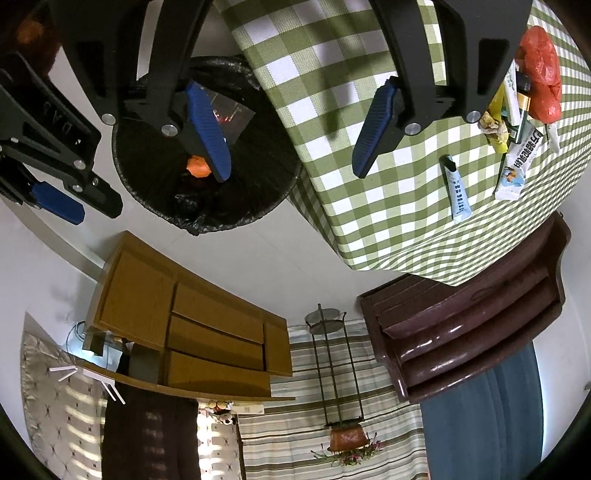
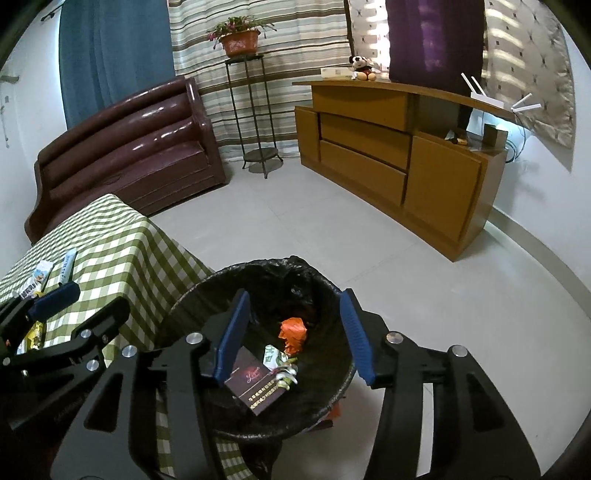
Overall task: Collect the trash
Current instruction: 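Move both open tools back from the bin to the table, then grasp the red plastic bag with the left tool, then lift the red bag with the left tool while the right tool grasps the white tube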
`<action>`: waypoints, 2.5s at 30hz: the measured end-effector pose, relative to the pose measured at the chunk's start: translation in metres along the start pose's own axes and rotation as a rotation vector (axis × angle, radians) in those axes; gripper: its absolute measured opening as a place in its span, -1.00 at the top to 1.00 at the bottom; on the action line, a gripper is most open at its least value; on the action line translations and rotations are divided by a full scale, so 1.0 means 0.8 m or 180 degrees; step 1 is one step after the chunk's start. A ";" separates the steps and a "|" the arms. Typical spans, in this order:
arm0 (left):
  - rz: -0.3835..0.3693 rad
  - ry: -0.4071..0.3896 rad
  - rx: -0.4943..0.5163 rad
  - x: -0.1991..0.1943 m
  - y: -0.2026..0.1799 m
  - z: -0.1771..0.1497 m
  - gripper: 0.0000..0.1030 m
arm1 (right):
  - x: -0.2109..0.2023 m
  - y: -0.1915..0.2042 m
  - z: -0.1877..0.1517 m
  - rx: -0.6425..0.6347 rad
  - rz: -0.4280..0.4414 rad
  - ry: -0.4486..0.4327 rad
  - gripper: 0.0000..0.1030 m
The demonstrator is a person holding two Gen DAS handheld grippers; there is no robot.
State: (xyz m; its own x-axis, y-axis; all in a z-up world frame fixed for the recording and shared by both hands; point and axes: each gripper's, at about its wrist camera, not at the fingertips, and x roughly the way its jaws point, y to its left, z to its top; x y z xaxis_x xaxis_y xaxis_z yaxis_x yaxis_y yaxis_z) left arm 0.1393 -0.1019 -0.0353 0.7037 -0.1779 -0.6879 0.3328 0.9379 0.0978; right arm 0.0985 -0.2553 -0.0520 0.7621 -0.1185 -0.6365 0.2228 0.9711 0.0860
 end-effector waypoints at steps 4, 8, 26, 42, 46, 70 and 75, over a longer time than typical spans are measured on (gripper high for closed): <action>0.0010 -0.0016 -0.0028 -0.005 0.003 0.001 -0.29 | -0.003 0.000 -0.003 0.0043 -0.0024 -0.0046 -0.14; 0.0049 -0.0016 -0.0083 -0.014 0.014 0.000 -0.30 | -0.007 0.006 -0.004 0.0039 -0.0053 -0.0061 -0.18; 0.0637 0.0002 -0.0529 -0.083 0.143 -0.054 -0.36 | -0.034 0.133 -0.027 -0.0420 0.0595 0.0197 -0.19; 0.1001 0.0211 -0.0909 -0.085 0.252 -0.106 -0.41 | -0.048 0.233 -0.042 -0.0762 0.0905 0.0319 -0.20; 0.0917 0.0254 -0.0880 -0.076 0.253 -0.106 -0.39 | -0.050 0.250 -0.045 -0.0818 0.0945 0.0345 -0.20; 0.0904 0.0087 -0.0998 -0.129 0.294 -0.139 0.24 | -0.057 0.320 -0.066 -0.1060 0.1120 0.0446 -0.01; 0.1084 0.0116 -0.1057 -0.134 0.320 -0.154 0.24 | -0.054 0.337 -0.074 -0.1138 0.1163 0.0531 0.18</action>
State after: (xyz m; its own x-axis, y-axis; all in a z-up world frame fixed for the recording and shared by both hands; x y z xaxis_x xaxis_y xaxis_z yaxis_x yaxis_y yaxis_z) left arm 0.0713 0.1939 -0.0250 0.7134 0.1612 -0.6820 -0.1358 0.9865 0.0911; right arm 0.0895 0.0241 -0.0468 0.6378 0.2465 -0.7297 -0.2819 0.9564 0.0767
